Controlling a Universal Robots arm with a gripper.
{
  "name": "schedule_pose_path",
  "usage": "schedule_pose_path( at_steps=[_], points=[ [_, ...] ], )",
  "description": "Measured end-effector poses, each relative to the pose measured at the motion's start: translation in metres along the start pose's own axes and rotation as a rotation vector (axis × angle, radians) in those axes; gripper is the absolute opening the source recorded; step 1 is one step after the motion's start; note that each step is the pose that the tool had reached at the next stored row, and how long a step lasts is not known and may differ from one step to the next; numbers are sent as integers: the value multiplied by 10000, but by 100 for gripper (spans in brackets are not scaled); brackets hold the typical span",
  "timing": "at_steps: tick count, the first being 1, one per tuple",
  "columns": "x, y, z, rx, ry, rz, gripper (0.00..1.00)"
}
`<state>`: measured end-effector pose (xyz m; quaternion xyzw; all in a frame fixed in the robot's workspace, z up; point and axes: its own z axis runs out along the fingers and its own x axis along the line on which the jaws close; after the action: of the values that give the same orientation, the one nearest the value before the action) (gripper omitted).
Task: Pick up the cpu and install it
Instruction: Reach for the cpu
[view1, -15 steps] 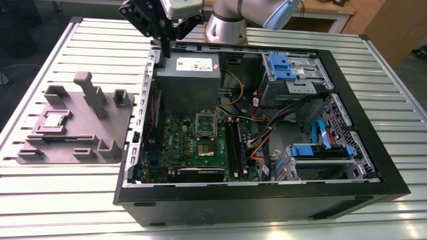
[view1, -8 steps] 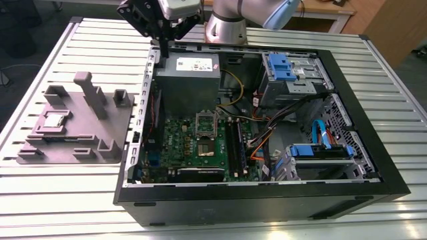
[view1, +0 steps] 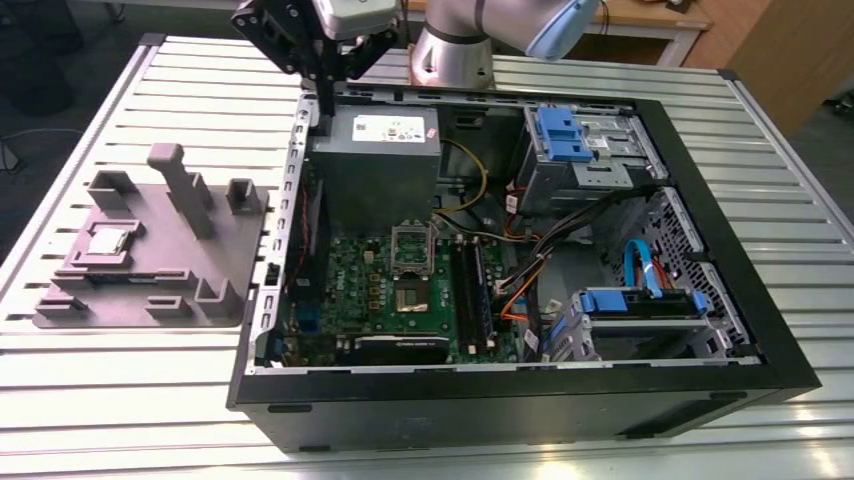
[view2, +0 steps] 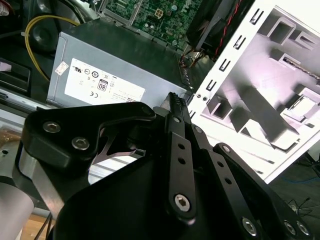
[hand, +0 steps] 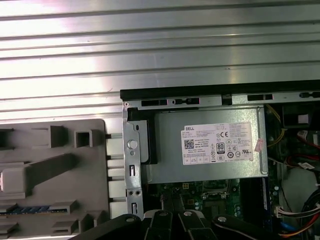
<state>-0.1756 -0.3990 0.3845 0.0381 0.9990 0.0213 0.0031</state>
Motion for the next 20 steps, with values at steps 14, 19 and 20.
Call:
schedule_pose_path(
  at_steps=[14, 19, 20],
  points=[
    [55, -4, 3, 0, 1, -2, 10],
    [69, -5, 6, 0, 0, -1, 10],
    [71, -6, 5, 1, 1, -1, 10]
  ],
)
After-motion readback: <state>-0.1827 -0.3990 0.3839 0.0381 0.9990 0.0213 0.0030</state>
